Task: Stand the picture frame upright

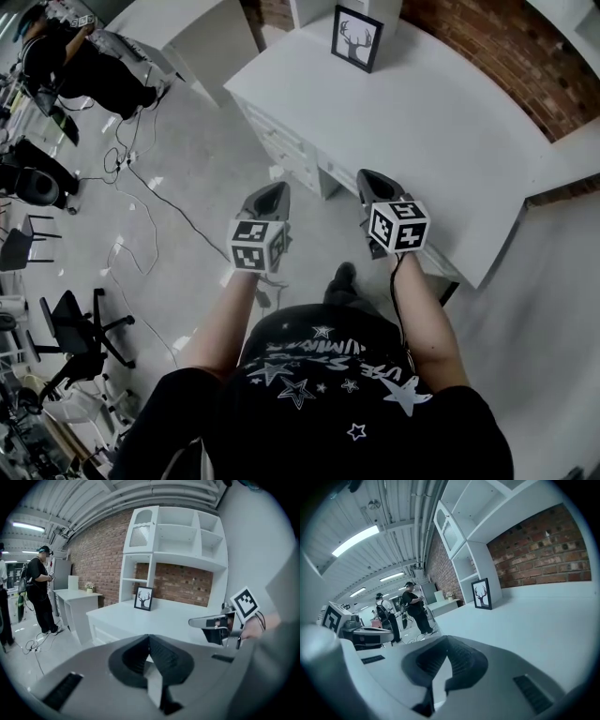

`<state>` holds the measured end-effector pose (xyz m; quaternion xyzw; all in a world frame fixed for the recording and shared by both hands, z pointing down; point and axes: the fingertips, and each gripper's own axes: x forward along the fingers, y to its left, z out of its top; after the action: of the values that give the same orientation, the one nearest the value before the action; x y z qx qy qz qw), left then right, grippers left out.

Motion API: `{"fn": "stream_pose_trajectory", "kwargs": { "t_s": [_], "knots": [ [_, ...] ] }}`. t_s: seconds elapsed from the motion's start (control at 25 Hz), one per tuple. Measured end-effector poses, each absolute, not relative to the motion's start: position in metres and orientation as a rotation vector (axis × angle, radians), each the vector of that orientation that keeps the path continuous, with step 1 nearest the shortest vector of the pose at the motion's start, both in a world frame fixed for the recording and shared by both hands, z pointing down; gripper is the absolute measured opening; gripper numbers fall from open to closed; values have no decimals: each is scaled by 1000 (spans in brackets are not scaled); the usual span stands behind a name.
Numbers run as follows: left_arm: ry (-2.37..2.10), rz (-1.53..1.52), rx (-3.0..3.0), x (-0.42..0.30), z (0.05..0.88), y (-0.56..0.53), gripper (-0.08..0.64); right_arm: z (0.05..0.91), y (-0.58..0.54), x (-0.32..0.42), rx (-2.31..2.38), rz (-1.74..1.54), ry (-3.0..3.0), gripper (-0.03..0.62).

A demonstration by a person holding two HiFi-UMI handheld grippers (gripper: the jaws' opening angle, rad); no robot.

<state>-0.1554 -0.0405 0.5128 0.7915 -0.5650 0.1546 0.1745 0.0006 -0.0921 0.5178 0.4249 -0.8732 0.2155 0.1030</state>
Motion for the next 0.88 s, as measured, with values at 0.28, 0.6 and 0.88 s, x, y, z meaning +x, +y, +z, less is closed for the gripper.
{"fn": "stream_pose_trajectory", "kwargs": {
  "t_s": [0.28, 0.6, 0.88],
  "knots": [
    [-1626, 396, 2231, -184, 505, 5, 18, 513, -46, -28, 1236, 607, -2565, 15],
    [-1662, 340, 2225, -211, 496, 67, 18, 499, 11, -53, 1230, 555, -2575, 15],
    [-1653, 301, 2245, -216, 487, 121, 18, 492, 68, -60, 1237, 530, -2574, 15]
  ]
}}
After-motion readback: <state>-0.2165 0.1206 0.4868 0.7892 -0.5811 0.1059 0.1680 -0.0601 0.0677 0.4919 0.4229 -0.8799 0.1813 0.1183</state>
